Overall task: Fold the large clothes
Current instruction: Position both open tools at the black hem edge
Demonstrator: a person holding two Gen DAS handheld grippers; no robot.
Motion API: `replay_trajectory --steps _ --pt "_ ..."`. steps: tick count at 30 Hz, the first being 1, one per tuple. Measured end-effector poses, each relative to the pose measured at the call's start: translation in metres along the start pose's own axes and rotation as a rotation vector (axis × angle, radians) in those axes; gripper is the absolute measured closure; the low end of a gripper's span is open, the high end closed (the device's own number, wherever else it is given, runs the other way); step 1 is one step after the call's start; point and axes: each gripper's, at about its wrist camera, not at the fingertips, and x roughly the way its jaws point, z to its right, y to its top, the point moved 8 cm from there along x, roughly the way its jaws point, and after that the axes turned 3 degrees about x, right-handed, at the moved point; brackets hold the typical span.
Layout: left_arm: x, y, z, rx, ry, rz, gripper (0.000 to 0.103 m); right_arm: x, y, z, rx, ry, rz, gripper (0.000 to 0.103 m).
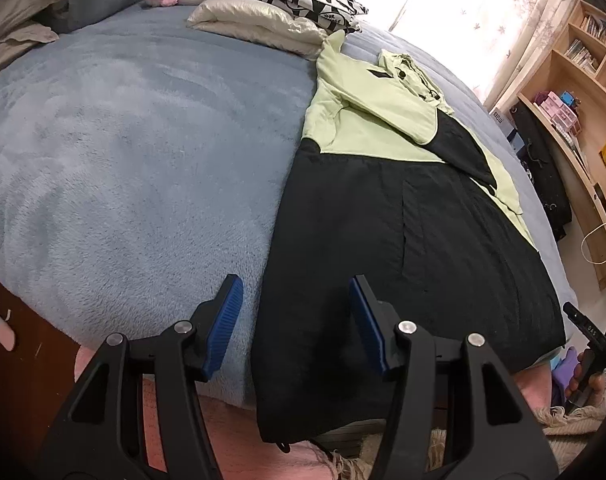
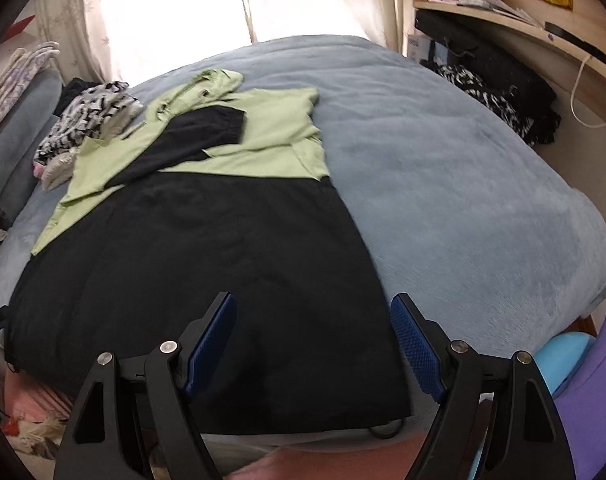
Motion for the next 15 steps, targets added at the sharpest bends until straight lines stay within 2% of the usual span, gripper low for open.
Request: replay_trajectory --steps 8,15 --pt "0.004 -0.001 0.008 0.032 0.030 -0.008 0.049 0.025 -0.005 0.017 0.072 0.036 -0.041 0.022" --pt "0.006 -0.003 0.013 0.053 0.000 -0.014 0.044 0.018 -0.003 0.004 0.070 0.058 -0.047 0.022"
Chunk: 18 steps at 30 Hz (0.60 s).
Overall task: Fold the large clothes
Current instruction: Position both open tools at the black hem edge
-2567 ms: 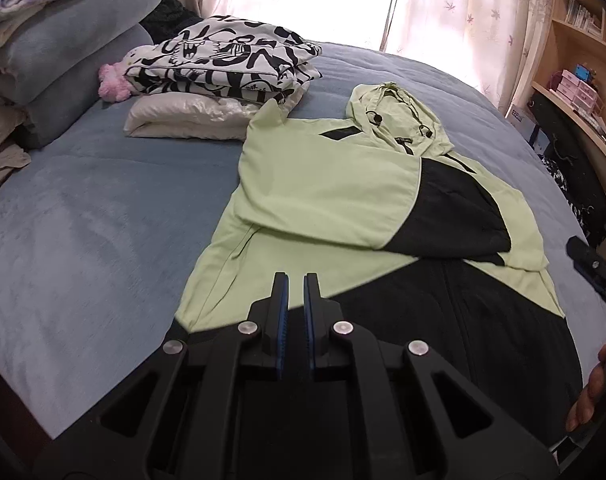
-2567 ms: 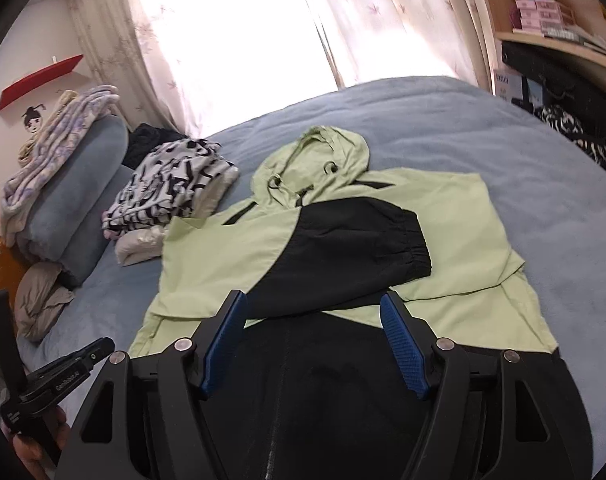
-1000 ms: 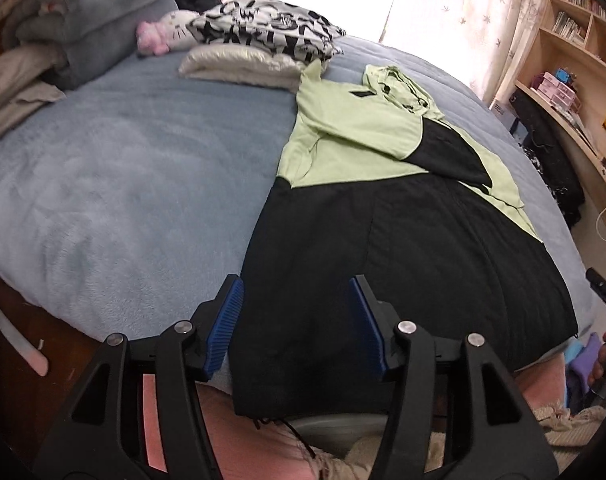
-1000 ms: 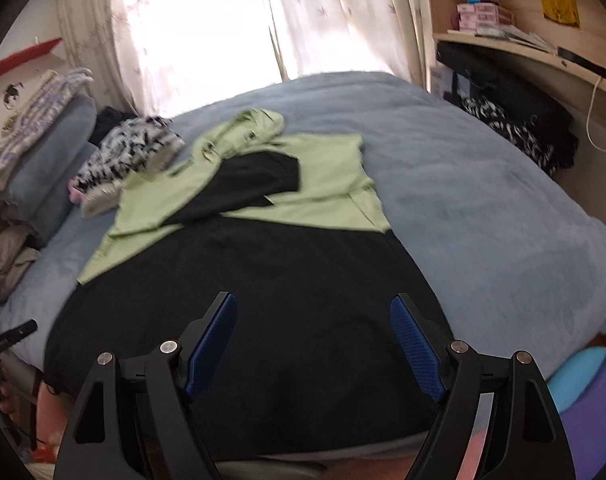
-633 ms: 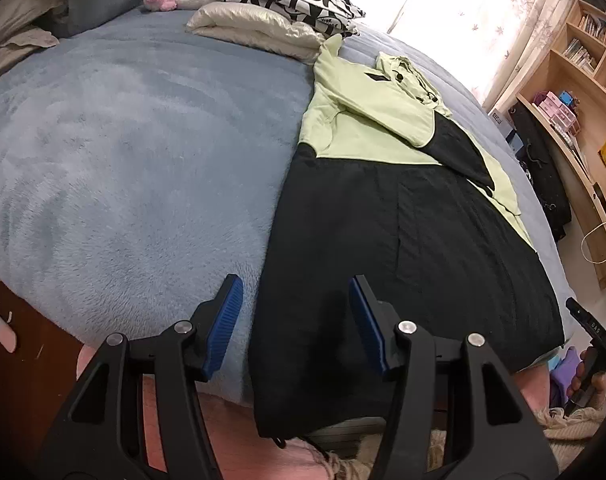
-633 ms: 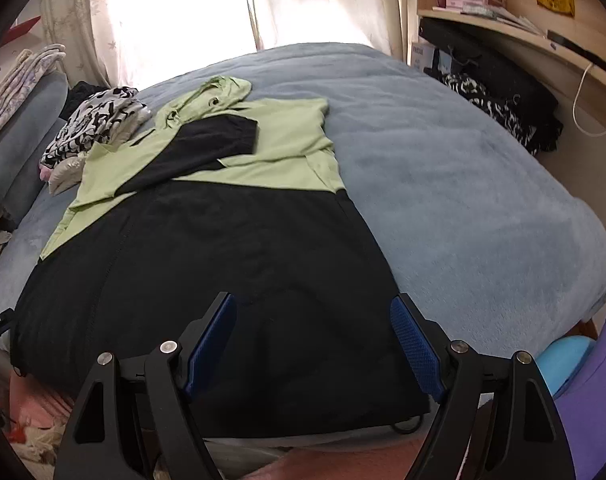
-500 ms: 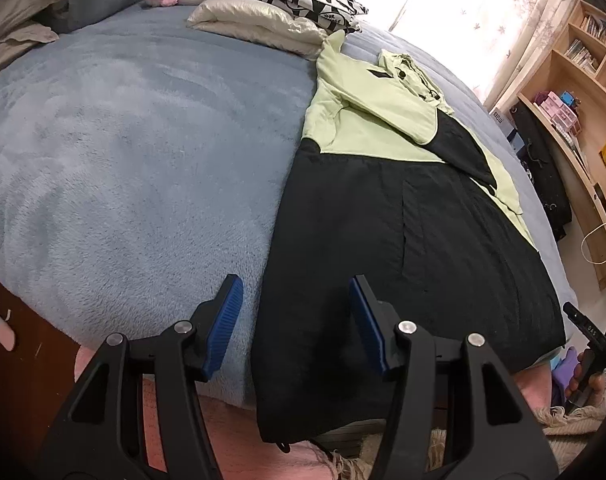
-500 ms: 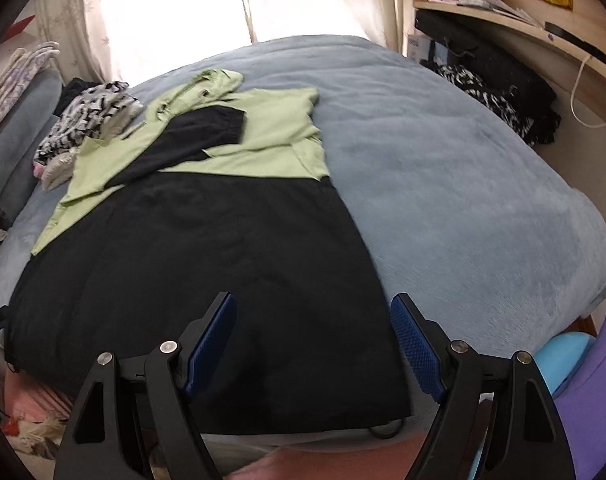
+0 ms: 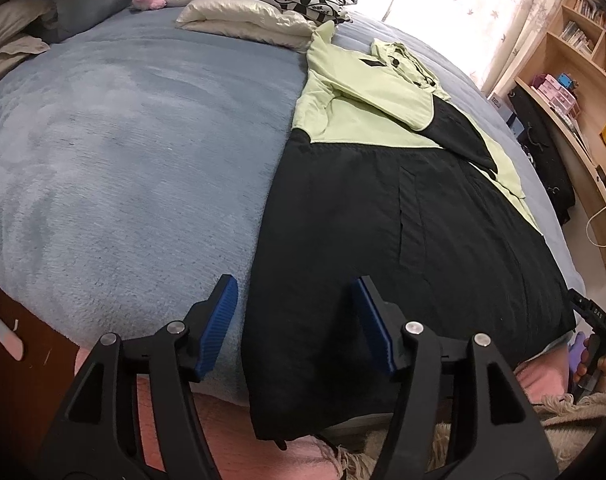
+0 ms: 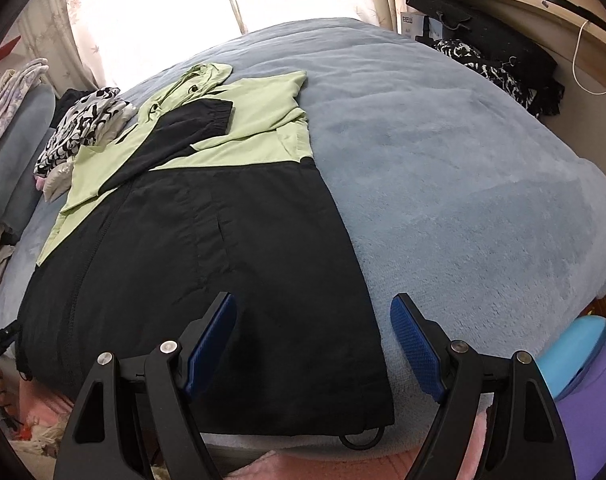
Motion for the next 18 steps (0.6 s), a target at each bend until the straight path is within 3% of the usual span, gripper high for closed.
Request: replay_trajectory --steps 18 --pt "0.008 -0.014 0.000 0.018 -0.097 -0.036 0.029 0.000 0.005 -0.003 0.023 0.197 -0.045 0.021"
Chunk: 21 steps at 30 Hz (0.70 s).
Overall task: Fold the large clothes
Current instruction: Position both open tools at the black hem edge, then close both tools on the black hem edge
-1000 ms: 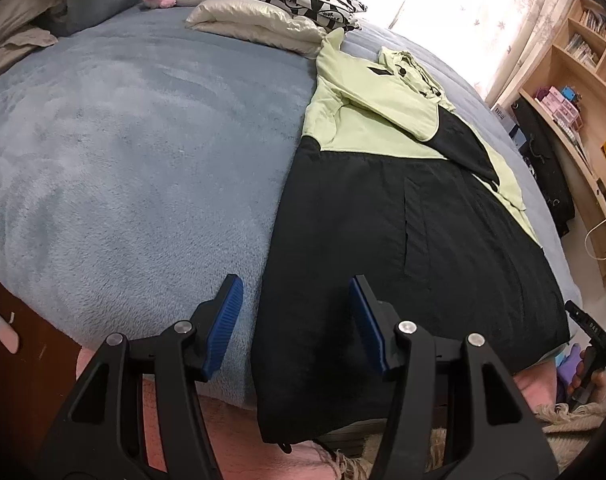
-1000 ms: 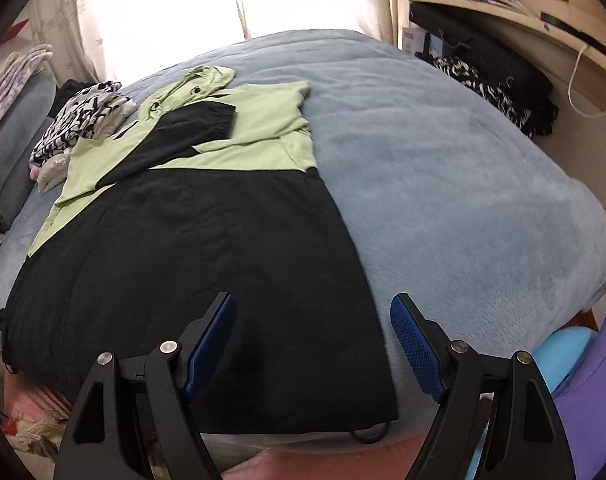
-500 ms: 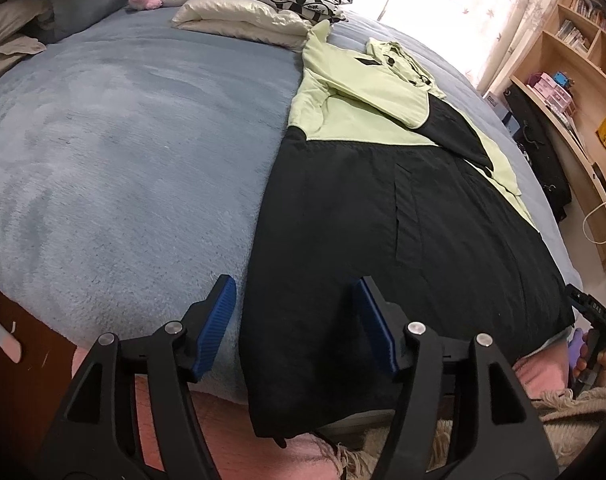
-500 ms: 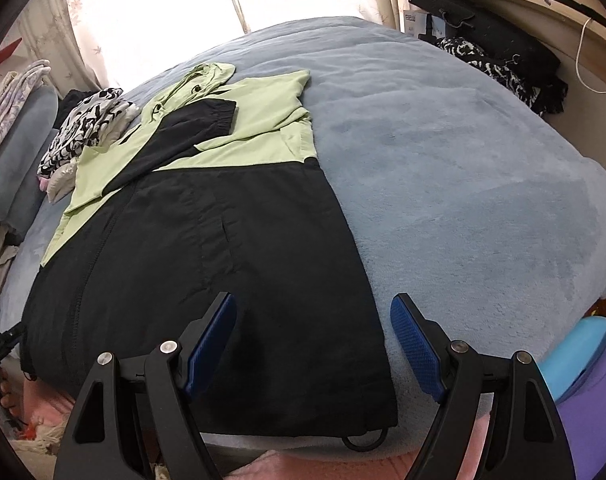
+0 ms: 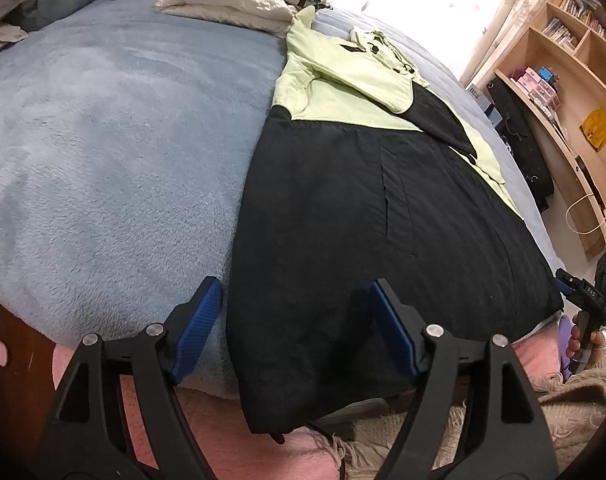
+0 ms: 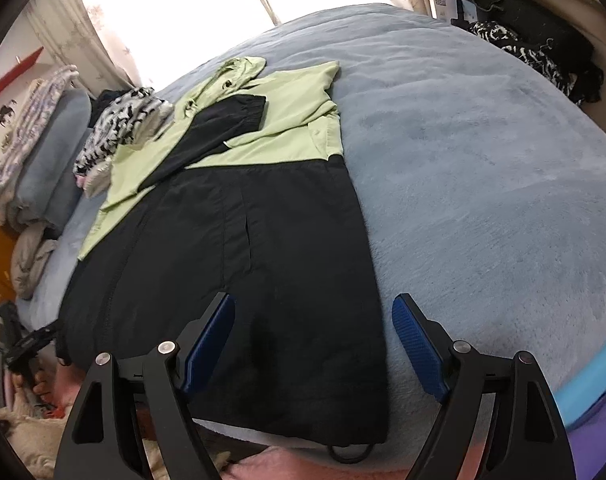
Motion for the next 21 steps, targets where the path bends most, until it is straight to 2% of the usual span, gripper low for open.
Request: replay_trajectory --steps 4,9,13,18,20,21 --pt "0.006 0.001 0.004 0.019 0.008 -0.017 0.024 -0.005 0.001 0.006 0.068 0.039 0.022 0.021" --pt "0.014 0.000 0.009 0.045 0.020 -0.027 0.018 0.004 -0.010 0.002 0.081 0.153 -0.064 0.021" --pt "0.019 0.001 0.010 0.043 -0.014 -0.029 0.018 0.009 -0.015 -0.015 0.094 0.320 -0.135 0.024" --pt "0.019 0.002 0.007 0.020 -0.059 -0.020 0.018 0.028 -0.015 -0.022 0.101 0.335 -0.140 0.027" --pt "0.024 0.003 0.006 0.018 -0.065 -0.025 0.015 0.036 -0.014 -0.025 0.114 0.345 -0.130 0.038" --pt "0.026 0.003 0.008 0.022 -0.073 -0.030 0.008 0.041 -0.014 -0.029 0.117 0.350 -0.130 0.043"
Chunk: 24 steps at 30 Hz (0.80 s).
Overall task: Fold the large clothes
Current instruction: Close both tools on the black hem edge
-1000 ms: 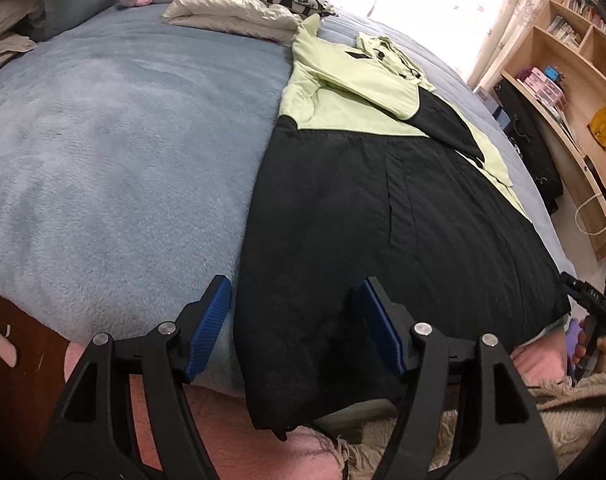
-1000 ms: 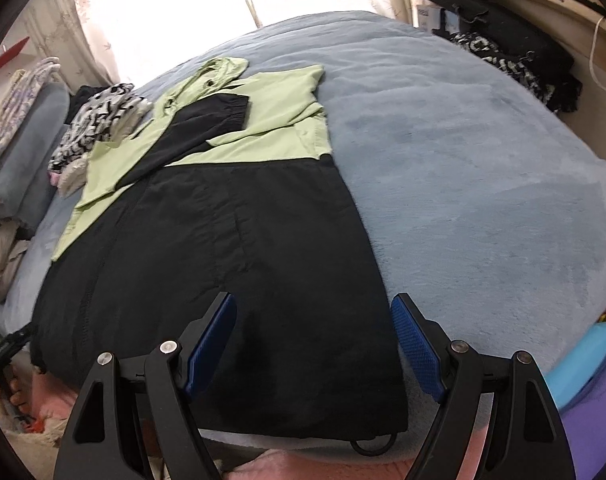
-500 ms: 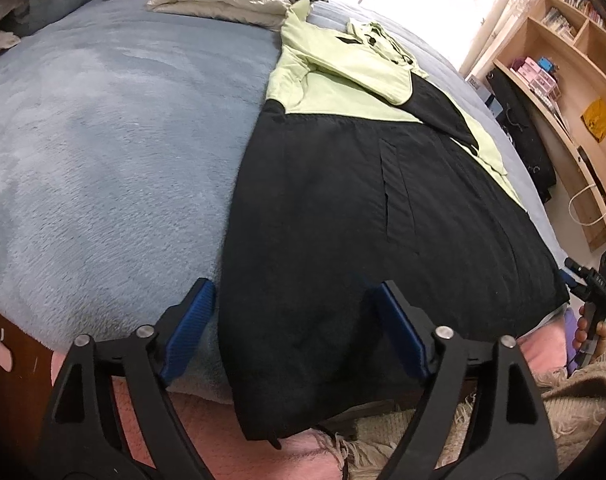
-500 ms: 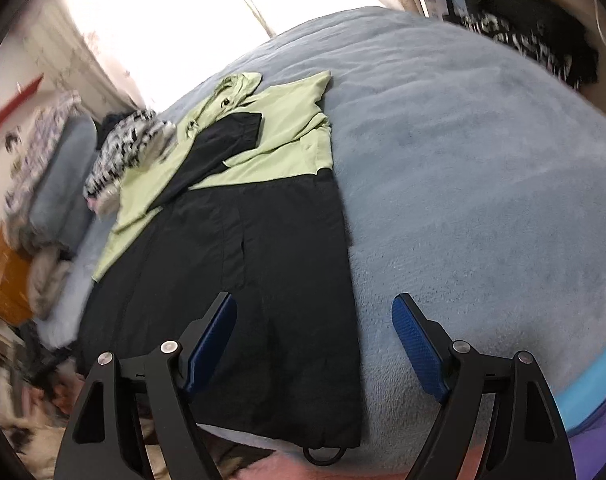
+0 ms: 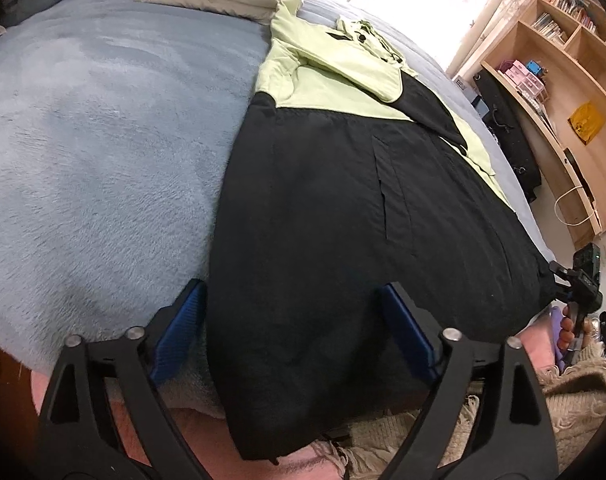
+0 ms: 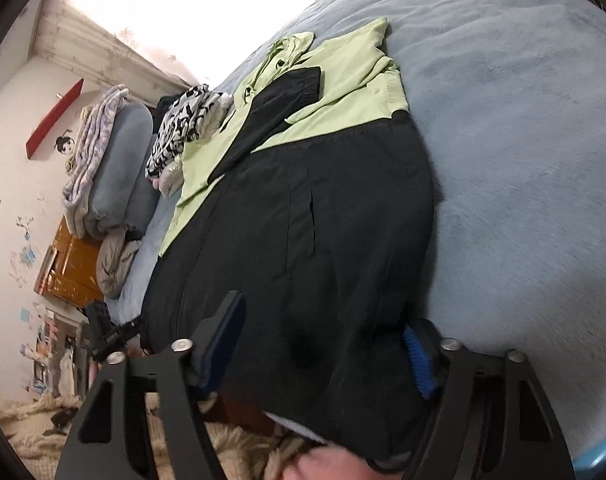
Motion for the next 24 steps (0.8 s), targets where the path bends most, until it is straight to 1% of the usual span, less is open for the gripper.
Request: replay_trajectory --steps 1,2,4,5,8,10,12,13,15,16,18,19,20,21,24 --pt "0.003 0.001 0.003 0.014 -0.008 -0.006 0.004 0.005 -0.001 -0.001 0.004 0.000 -0.001 0.053" --pt "0.007 0.001 0.007 0.029 -0.001 -0.012 0.002 0.010 0.001 0.001 0.008 -0.009 0.000 0.059" --pt "0.014 0.003 0.012 0.076 0.057 -0.025 0.002 0.020 0.001 0.000 0.010 -0.019 0.001 0.067" --pt "0.016 0.004 0.015 0.092 0.074 -0.028 0.002 0.023 0.001 0.000 0.012 -0.021 0.003 0.071" --pt "0.016 0.004 0.016 0.084 0.073 -0.032 0.003 0.030 0.001 0.000 0.022 -0.028 0.011 0.077" --pt "0.014 0.005 0.016 0.079 0.087 -0.034 0.008 0.032 0.000 0.000 0.020 -0.044 0.014 0.081" --pt "0.011 0.006 0.017 0.079 0.096 -0.032 0.023 0.033 0.001 -0.001 0.024 -0.044 0.018 0.083" --pt "0.009 0.007 0.018 0.078 0.103 -0.031 0.027 0.034 0.001 -0.001 0.026 -0.048 0.022 0.086" --pt "0.007 0.008 0.017 0.076 0.117 -0.033 0.045 0.033 0.002 -0.003 0.028 -0.049 0.030 0.087" --pt "0.005 0.009 0.016 0.072 0.126 -0.036 0.050 0.032 0.002 -0.005 0.026 -0.048 0.035 0.088" --pt "0.000 0.009 0.015 0.057 0.132 -0.041 0.069 0.029 0.002 -0.009 0.018 -0.046 0.043 0.089" --pt "-0.002 0.009 0.015 0.045 0.134 -0.044 0.074 0.028 0.003 -0.011 0.018 -0.042 0.049 0.089" --pt "-0.004 0.009 0.016 0.034 0.128 -0.046 0.084 0.025 0.004 -0.012 0.018 -0.036 0.055 0.089" --pt "-0.006 0.008 0.018 0.024 0.122 -0.047 0.091 0.022 0.005 -0.015 0.019 -0.027 0.065 0.090" --pt "-0.009 0.006 0.023 0.009 0.123 -0.043 0.096 0.012 0.005 -0.023 0.011 -0.008 0.086 0.090"
